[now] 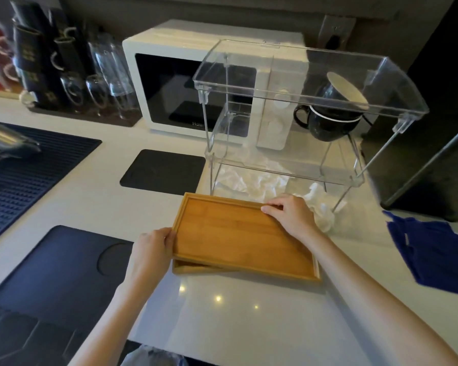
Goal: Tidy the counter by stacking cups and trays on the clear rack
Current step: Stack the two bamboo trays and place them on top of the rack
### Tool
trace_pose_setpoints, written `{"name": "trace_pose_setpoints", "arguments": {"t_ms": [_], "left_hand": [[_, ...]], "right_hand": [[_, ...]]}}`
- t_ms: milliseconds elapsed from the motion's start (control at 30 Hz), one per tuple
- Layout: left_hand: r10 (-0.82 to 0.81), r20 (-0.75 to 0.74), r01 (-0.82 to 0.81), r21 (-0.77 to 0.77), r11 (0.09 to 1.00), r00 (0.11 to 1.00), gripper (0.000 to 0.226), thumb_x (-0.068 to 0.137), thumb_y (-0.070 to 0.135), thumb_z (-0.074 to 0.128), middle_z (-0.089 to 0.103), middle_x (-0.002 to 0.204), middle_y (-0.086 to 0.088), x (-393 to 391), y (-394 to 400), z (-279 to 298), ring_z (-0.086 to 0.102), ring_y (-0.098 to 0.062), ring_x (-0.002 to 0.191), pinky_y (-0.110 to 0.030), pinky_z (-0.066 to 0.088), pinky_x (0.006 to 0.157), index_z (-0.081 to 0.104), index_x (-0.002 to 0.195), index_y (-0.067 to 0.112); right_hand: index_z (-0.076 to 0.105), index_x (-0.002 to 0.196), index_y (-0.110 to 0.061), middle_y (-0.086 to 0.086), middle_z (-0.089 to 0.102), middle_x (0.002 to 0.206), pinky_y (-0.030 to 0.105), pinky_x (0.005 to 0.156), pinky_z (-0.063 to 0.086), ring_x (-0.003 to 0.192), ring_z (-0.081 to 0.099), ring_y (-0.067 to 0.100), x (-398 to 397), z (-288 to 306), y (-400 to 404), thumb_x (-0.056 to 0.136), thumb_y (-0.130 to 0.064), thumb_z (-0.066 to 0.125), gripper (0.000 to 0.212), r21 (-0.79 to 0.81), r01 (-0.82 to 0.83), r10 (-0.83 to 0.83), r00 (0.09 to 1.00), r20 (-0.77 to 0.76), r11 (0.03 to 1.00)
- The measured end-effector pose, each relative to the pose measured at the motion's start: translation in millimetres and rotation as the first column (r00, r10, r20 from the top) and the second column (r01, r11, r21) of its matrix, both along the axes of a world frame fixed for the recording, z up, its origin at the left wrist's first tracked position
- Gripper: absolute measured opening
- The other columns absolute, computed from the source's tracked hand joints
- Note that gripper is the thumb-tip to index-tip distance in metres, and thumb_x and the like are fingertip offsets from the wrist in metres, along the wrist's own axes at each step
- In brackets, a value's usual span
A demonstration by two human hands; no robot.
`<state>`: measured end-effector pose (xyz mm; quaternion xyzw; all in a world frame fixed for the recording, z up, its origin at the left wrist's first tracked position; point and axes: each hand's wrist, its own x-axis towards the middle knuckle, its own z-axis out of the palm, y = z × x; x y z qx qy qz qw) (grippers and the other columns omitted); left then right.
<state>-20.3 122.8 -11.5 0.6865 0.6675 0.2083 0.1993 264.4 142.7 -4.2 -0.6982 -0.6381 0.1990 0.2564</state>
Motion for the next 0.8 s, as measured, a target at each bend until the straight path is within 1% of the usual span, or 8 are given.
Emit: {"name": "trace_pose_setpoints", "arguments": {"t_ms": [133, 267, 333, 367, 467, 600, 700, 800], "left_hand": [[0.017, 0.028, -0.018, 0.027, 0.999, 0.999, 0.03, 0.093, 0.022, 0.04, 0.067, 0.073, -0.016, 2, -2, -2, 0.06, -0.032, 0.066, -0.042, 0.052, 0.065, 0.065, 0.087, 0.006], [0.016, 0.102, -0.016, -0.007, 1.0, 0.995, 0.03, 0.093, 0.025, 0.041, 0.067, 0.072, -0.016, 1, -3, -3, 0.062, -0.032, 0.068, -0.046, 0.053, 0.066, 0.064, 0.086, 0.006], [0.039, 0.198, -0.027, -0.065, 0.998, 0.979, 0.028, 0.093, 0.027, 0.041, 0.066, 0.076, -0.012, -1, -5, -1, 0.06, -0.026, 0.069, -0.034, 0.049, 0.06, 0.063, 0.095, 0.009], [0.059, 0.273, -0.031, -0.106, 0.994, 0.96, 0.028, 0.093, 0.029, 0.041, 0.065, 0.079, -0.009, -2, -7, 1, 0.06, -0.023, 0.072, -0.03, 0.046, 0.061, 0.062, 0.102, 0.013], [0.107, 0.49, -0.013, -0.192, 0.981, 0.865, 0.021, 0.092, 0.031, 0.041, 0.062, 0.084, 0.0, -5, -14, 3, 0.059, -0.023, 0.086, -0.033, 0.045, 0.074, 0.059, 0.1, 0.025], [0.206, 0.652, 0.001, -0.303, 0.953, 0.73, 0.036, 0.092, 0.029, 0.041, 0.061, 0.104, -0.009, -7, -21, -1, 0.057, -0.022, 0.095, -0.039, 0.043, 0.092, 0.053, 0.12, 0.01], [0.22, 0.686, 0.041, -0.342, 0.939, 0.693, 0.04, 0.093, 0.029, 0.04, 0.058, 0.114, -0.013, -5, -23, -1, 0.054, -0.026, 0.106, -0.045, 0.039, 0.102, 0.05, 0.125, 0.008], [0.219, 0.695, 0.054, -0.348, 0.936, 0.685, 0.036, 0.093, 0.025, 0.04, 0.057, 0.111, -0.011, -4, -21, 0, 0.053, -0.025, 0.104, -0.043, 0.04, 0.101, 0.051, 0.124, 0.012]], "right_hand": [[0.069, 0.102, -0.017, 0.002, 0.068, 0.109, 0.028, 0.079, 0.038, 0.104, 0.057, 0.019, -1, -6, -3, 0.085, -0.034, 0.058, 0.026, 0.039, 0.026, -0.028, 0.999, 0.044, 0.999], [0.065, 0.107, -0.017, 0.004, 0.065, 0.108, 0.029, 0.084, 0.042, 0.104, 0.057, 0.019, -2, -8, -6, 0.086, -0.028, 0.057, 0.025, 0.092, 0.026, -0.03, 0.999, 0.043, 0.995], [0.062, 0.11, -0.014, 0.005, 0.064, 0.109, 0.029, 0.088, 0.042, 0.105, 0.056, 0.019, 3, -3, -13, 0.087, -0.022, 0.056, 0.026, 0.153, 0.047, -0.049, 0.999, 0.011, 0.987], [0.061, 0.112, -0.013, 0.005, 0.064, 0.11, 0.029, 0.09, 0.042, 0.106, 0.055, 0.019, 7, -1, -20, 0.087, -0.021, 0.056, 0.026, 0.187, 0.08, -0.081, 0.997, -0.006, 0.979], [0.058, 0.112, -0.013, 0.006, 0.063, 0.11, 0.031, 0.09, 0.046, 0.104, 0.056, 0.018, 21, 0, -49, 0.089, -0.018, 0.053, 0.025, 0.262, 0.275, -0.244, 0.959, -0.144, 0.925], [0.055, 0.115, -0.011, 0.004, 0.062, 0.107, 0.025, 0.081, 0.041, 0.097, 0.056, 0.016, 26, -11, -90, 0.092, -0.021, 0.048, 0.026, 0.092, 0.501, -0.444, 0.826, -0.346, 0.86], [0.053, 0.122, -0.01, 0.006, 0.062, 0.11, 0.027, 0.082, 0.04, 0.1, 0.056, 0.018, 21, -19, -102, 0.093, -0.024, 0.045, 0.033, -0.036, 0.506, -0.479, 0.789, -0.385, 0.862], [0.049, 0.128, -0.011, 0.007, 0.061, 0.116, 0.035, 0.091, 0.045, 0.105, 0.056, 0.021, 12, -20, -103, 0.093, -0.027, 0.044, 0.038, -0.094, 0.476, -0.471, 0.787, -0.397, 0.874]]}}
